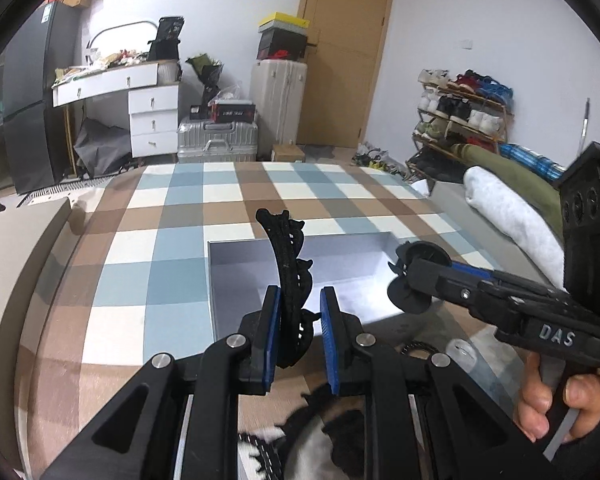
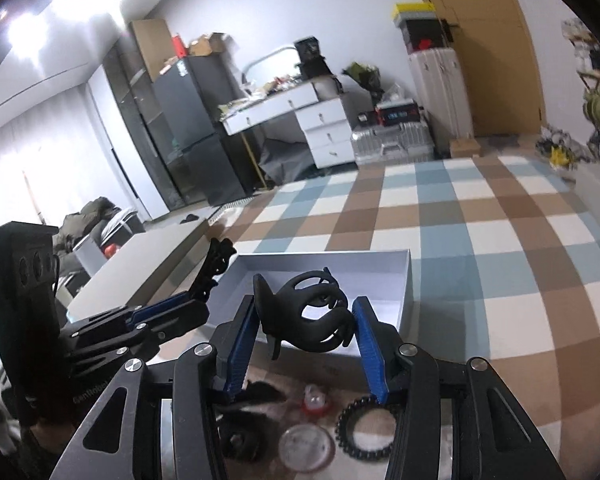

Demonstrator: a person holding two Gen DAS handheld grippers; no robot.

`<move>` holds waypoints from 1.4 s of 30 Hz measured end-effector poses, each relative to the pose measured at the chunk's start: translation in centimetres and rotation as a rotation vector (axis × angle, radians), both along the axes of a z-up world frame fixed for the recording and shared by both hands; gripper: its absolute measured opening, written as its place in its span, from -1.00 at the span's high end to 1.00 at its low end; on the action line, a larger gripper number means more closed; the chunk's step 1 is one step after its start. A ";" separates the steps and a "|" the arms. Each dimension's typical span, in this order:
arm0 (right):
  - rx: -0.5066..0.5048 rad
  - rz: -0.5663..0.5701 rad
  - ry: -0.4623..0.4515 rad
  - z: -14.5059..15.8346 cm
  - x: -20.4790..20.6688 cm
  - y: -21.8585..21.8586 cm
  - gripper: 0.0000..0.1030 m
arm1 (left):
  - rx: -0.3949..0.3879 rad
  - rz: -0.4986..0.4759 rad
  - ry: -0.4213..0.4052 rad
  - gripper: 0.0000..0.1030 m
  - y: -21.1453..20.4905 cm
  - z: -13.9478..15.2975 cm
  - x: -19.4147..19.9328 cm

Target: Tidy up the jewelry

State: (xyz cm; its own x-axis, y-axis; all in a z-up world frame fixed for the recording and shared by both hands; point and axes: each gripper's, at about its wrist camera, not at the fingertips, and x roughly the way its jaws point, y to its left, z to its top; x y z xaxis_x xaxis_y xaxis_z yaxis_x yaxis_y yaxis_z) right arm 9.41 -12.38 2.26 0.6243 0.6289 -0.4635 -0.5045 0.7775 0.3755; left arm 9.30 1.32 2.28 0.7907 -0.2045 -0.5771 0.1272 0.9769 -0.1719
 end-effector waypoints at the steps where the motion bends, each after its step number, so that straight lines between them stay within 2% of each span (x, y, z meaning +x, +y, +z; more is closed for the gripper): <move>1: 0.003 -0.004 0.015 -0.3 0.5 0.1 0.09 | 0.000 0.003 0.018 0.73 0.2 -0.4 0.6; 6: -0.006 -0.008 0.060 -1.3 1.6 0.2 0.09 | -0.004 -0.011 0.103 0.73 0.0 -1.5 1.1; 9: -0.007 -0.016 0.073 -1.7 2.0 0.1 0.10 | 0.018 -0.022 0.099 0.72 -0.6 -1.2 0.5; 13: -0.003 -0.012 0.089 -1.6 2.0 -0.3 0.10 | 0.009 -0.033 0.119 0.72 -0.8 -1.0 0.1; 20: -0.008 0.029 0.091 -1.6 1.3 -0.4 0.04 | 0.019 -0.036 0.103 0.72 -0.8 -0.7 -0.6; 24: -0.021 0.041 0.091 -1.6 0.8 -0.3 0.02 | 0.057 -0.027 0.104 0.72 -1.0 -0.4 -0.8; 28: 0.008 0.065 0.074 -1.2 0.1 -0.7 -0.11 | 0.077 -0.005 0.062 0.70 -0.6 0.0 -1.5; 30: 0.005 0.056 0.063 -1.0 -0.4 -0.9 -0.19 | 0.060 0.016 0.064 0.56 -0.1 0.0 -2.0; 32: -0.002 0.042 0.047 -0.9 -1.0 -1.3 -0.38 | 0.039 0.033 0.058 0.00 0.4 0.0 -2.7; 34: -0.011 0.029 0.029 -0.8 -1.6 -1.6 -0.59 | 0.012 0.045 0.035 -0.33 0.8 0.1 -3.5; 39: -0.049 0.001 -0.014 -0.9 -3.4 -2.3 -0.91 | -0.037 0.067 0.003 -0.63 1.6 0.2 -5.5; 40: -0.053 -0.006 -0.022 -0.9 -3.8 -2.4 -0.99 | -0.026 0.072 -0.004 -0.63 1.4 0.1 -5.7; 42: -0.051 -0.013 -0.033 -0.9 -4.3 -2.7 -1.00 | 0.006 0.084 -0.018 -0.67 1.1 0.0 -6.1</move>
State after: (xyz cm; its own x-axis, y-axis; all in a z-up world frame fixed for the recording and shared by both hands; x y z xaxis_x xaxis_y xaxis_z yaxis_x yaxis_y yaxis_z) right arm 5.09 -15.05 1.32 0.6474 0.5970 -0.4738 -0.5060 0.8016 0.3184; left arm 3.21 2.47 2.32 0.8150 -0.1330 -0.5640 0.0473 0.9853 -0.1641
